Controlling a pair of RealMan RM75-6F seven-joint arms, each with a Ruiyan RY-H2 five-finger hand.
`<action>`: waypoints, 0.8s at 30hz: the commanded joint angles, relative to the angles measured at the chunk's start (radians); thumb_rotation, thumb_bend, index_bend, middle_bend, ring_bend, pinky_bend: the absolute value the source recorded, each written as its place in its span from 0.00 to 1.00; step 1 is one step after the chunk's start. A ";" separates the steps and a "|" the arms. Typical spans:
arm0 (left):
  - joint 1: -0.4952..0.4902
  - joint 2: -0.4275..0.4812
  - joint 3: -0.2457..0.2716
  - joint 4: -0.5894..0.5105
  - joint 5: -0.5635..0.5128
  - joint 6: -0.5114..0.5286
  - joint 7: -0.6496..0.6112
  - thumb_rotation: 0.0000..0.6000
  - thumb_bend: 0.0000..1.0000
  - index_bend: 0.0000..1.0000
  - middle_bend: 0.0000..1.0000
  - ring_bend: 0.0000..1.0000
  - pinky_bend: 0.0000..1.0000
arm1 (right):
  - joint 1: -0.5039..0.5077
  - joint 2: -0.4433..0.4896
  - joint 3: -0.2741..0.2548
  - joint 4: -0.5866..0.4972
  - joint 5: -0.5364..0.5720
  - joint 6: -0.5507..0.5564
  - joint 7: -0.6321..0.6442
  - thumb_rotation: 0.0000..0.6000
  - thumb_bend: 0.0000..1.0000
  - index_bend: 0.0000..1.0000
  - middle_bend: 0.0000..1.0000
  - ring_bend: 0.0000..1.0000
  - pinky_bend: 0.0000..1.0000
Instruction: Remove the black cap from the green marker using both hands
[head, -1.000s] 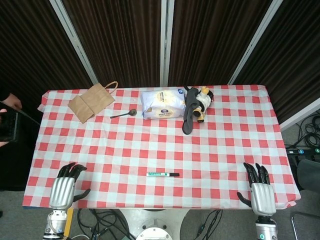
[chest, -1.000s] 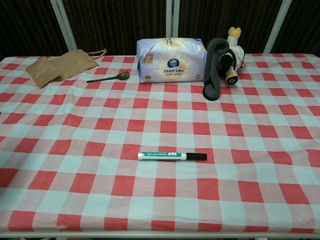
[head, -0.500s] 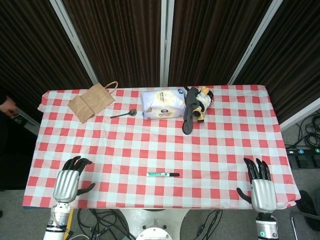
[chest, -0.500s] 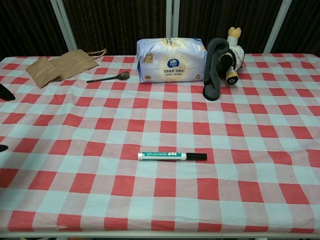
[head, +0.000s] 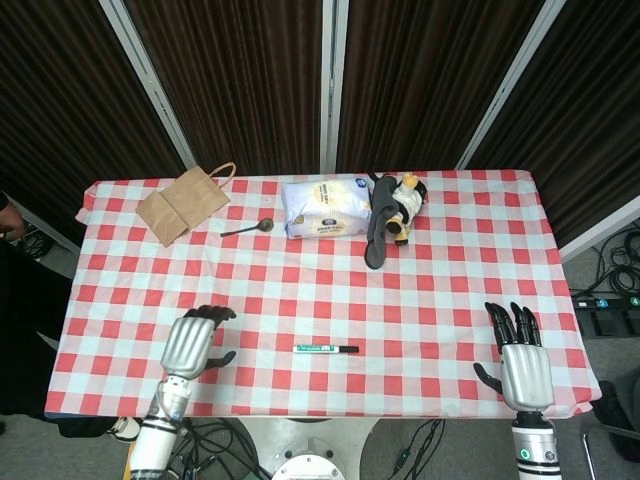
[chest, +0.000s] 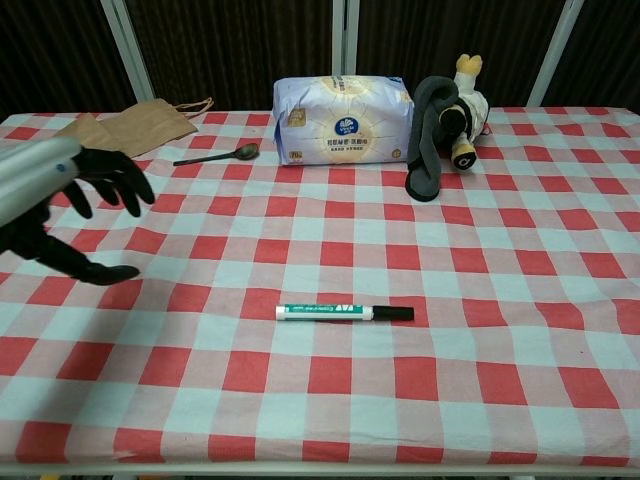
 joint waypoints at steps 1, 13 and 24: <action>-0.100 -0.145 -0.051 -0.011 -0.119 -0.028 0.175 1.00 0.18 0.39 0.41 0.35 0.41 | 0.001 -0.004 -0.002 0.006 0.004 -0.001 0.003 1.00 0.02 0.08 0.13 0.00 0.00; -0.296 -0.390 -0.120 0.116 -0.367 -0.052 0.404 1.00 0.21 0.42 0.44 0.38 0.43 | -0.005 -0.003 -0.008 0.026 0.009 0.014 0.036 1.00 0.02 0.08 0.13 0.00 0.00; -0.399 -0.459 -0.145 0.232 -0.438 -0.054 0.417 1.00 0.22 0.44 0.46 0.40 0.45 | 0.001 -0.018 -0.014 0.048 0.016 0.003 0.045 1.00 0.02 0.08 0.13 0.00 0.00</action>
